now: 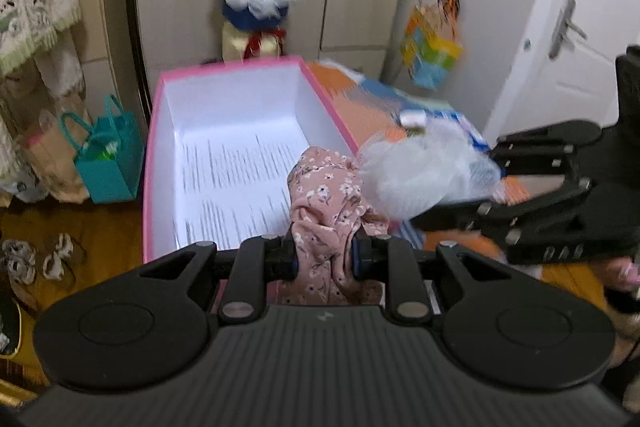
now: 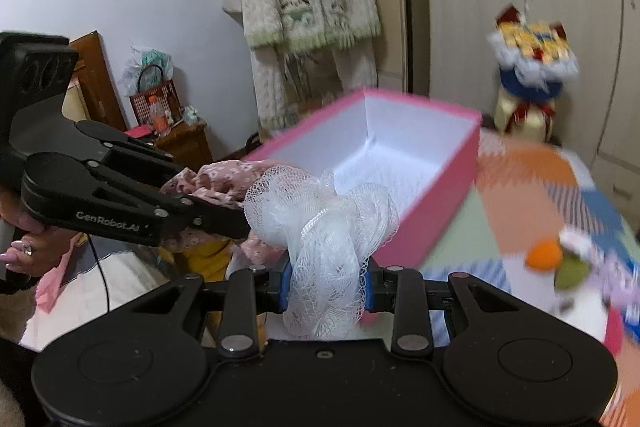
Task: Organize soft objects
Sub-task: 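Carry the scrunchie and mesh puff over the pink shoebox with both tools, then open both tools to drop the scrunchie and puff into the box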
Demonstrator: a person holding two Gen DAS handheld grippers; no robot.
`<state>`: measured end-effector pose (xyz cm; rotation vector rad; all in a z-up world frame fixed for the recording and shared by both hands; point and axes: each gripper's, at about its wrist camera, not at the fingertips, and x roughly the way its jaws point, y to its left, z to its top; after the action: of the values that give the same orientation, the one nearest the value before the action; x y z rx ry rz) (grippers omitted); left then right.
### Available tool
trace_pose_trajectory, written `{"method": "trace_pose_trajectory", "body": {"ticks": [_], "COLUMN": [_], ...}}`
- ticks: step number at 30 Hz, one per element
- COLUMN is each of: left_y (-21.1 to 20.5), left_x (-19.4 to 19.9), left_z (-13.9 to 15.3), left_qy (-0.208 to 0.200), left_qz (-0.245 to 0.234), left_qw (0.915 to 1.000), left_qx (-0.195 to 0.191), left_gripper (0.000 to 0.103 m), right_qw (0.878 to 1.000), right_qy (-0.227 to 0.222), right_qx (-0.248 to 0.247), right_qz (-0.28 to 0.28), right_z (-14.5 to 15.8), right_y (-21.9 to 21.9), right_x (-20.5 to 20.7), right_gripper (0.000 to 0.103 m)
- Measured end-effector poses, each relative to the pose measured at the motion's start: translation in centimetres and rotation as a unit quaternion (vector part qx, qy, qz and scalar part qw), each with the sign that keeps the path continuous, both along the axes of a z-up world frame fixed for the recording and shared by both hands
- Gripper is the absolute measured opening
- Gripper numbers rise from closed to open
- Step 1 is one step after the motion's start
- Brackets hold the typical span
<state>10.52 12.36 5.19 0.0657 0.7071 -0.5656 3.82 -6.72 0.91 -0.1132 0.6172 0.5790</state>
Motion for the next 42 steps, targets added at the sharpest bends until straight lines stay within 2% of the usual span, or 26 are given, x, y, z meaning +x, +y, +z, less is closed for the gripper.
{"method": "trace_pose_trajectory", "body": {"ticks": [3, 6, 12, 15, 17, 22, 26, 28, 30, 31, 32, 33, 35, 36, 42], "left_y": [0.3, 0.2, 0.0, -0.7, -1.4, -2.3, -1.9, -1.9, -2.0, -2.0, -2.1, -2.2, -2.1, -2.1, -1.0], "left_x": [2.5, 5.6, 12.0, 14.5, 15.7, 17.9, 19.0, 19.1, 19.0, 18.9, 18.9, 18.8, 18.4, 18.1, 15.8], "left_z": [0.5, -0.1, -3.0, -4.5, -5.3, -6.7, -7.4, -7.4, -7.3, -7.3, -7.3, -7.3, -7.0, -6.7, -4.2], "left_qy": [-0.010, 0.003, 0.053, 0.071, 0.079, 0.094, 0.126, 0.128, 0.125, 0.125, 0.126, 0.125, 0.119, 0.116, 0.065], "left_qz": [0.013, 0.024, 0.057, 0.071, 0.077, 0.087, 0.094, 0.093, 0.095, 0.098, 0.100, 0.100, 0.095, 0.093, 0.100], "left_qw": [0.9999, 0.9997, 0.9970, 0.9945, 0.9930, 0.9890, 0.9851, 0.9849, 0.9848, 0.9842, 0.9834, 0.9829, 0.9840, 0.9843, 0.9891], "left_qx": [-0.005, -0.008, 0.004, 0.027, 0.042, 0.074, 0.070, 0.071, 0.075, 0.079, 0.085, 0.091, 0.093, 0.095, 0.087], "left_gripper": [0.021, 0.021, 0.021, 0.021, 0.021, 0.023, 0.024, 0.024, 0.028, 0.036, 0.046, 0.050, 0.058, 0.061, 0.072], "right_qw": [1.000, 0.999, 0.997, 0.991, 0.986, 0.975, 0.969, 0.964, 0.963, 0.962, 0.961, 0.959, 0.958, 0.958, 0.978], "right_qy": [-0.023, -0.032, -0.006, -0.011, -0.011, -0.001, 0.004, 0.002, 0.002, 0.003, 0.004, 0.004, -0.005, -0.007, -0.003], "right_qx": [-0.019, -0.033, -0.073, -0.130, -0.165, -0.213, -0.231, -0.249, -0.253, -0.253, -0.255, -0.259, -0.263, -0.259, -0.173], "right_qz": [0.003, -0.007, 0.014, 0.017, 0.028, 0.068, 0.094, 0.090, 0.096, 0.102, 0.108, 0.112, 0.117, 0.119, 0.119], "right_z": [0.6, 0.7, -1.7, -3.2, -4.0, -5.3, -5.6, -5.7, -5.7, -5.7, -5.7, -5.8, -5.9, -5.8, -3.8], "right_y": [1.1, 1.7, 2.9, 4.0, 4.6, 6.1, 6.9, 7.2, 7.4, 7.4, 7.5, 7.5, 7.3, 7.2, 4.7], "right_x": [2.2, 5.2, 11.4, 13.8, 14.9, 16.9, 17.6, 17.9, 17.9, 17.8, 17.6, 17.4, 17.1, 16.9, 15.5], "right_gripper": [0.038, 0.038, 0.038, 0.038, 0.038, 0.039, 0.043, 0.043, 0.043, 0.044, 0.048, 0.051, 0.068, 0.071, 0.074]}}
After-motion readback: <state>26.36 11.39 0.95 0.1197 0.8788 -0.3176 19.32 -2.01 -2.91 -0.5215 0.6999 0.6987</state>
